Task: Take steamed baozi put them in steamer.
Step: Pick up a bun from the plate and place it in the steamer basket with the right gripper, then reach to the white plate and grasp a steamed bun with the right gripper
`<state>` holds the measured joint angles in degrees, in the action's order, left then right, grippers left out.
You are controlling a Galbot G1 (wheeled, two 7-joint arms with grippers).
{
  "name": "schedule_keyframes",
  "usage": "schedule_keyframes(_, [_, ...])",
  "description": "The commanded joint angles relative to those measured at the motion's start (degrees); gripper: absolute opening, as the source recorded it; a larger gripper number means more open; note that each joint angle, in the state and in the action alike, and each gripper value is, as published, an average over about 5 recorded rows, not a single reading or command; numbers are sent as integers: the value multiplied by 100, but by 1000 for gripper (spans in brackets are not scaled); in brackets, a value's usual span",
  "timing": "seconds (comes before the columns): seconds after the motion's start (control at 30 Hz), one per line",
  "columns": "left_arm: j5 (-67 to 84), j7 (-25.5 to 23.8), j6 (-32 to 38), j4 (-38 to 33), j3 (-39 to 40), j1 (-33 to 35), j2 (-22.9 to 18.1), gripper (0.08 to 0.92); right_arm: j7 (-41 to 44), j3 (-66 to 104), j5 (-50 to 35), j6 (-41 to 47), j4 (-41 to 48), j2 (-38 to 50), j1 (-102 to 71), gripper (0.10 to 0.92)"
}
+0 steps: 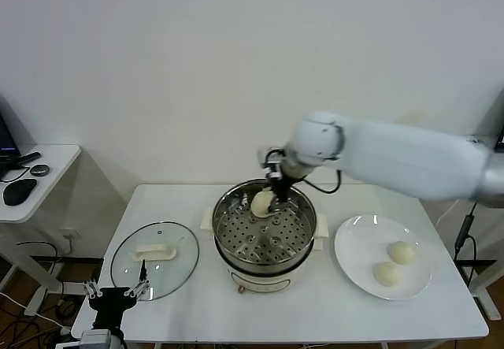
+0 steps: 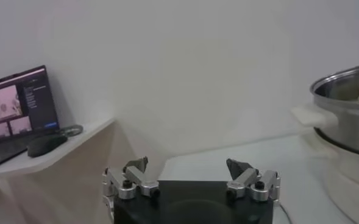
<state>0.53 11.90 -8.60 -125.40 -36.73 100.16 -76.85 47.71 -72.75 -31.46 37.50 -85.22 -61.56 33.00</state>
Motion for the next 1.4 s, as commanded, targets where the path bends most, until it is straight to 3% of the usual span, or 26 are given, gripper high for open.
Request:
schedule_keyframes(0.03, [-23, 7, 1, 85, -41, -67, 17, 823, -452, -140, -292, 419, 754, -1213, -650, 560])
schedule_keyframes(0.63, [-57, 34, 67, 128, -68, -28, -7, 823, -490, 48, -52, 410, 1213, -1464, -989, 572])
schedule_keyframes(0.8, [-79, 36, 73, 116, -57, -16, -21, 823, -148, 99, 9, 404, 938, -1190, -699, 691])
schedule_keyframes(1.0, [-83, 18, 73, 71, -39, -3, 0, 823, 575, 104, 117, 216, 145, -176, 130, 813])
schedule_keyframes(1.27, [-29, -8, 83, 49, -13, -11, 67, 823, 2227, 91, 1393, -1110, -864, 1918, 747, 823])
schedule_keyframes(1.4, [-16, -6, 129, 103, 2, -5, 118, 823, 2663, 280, 2022, -1682, -1083, 3115, 507, 823])
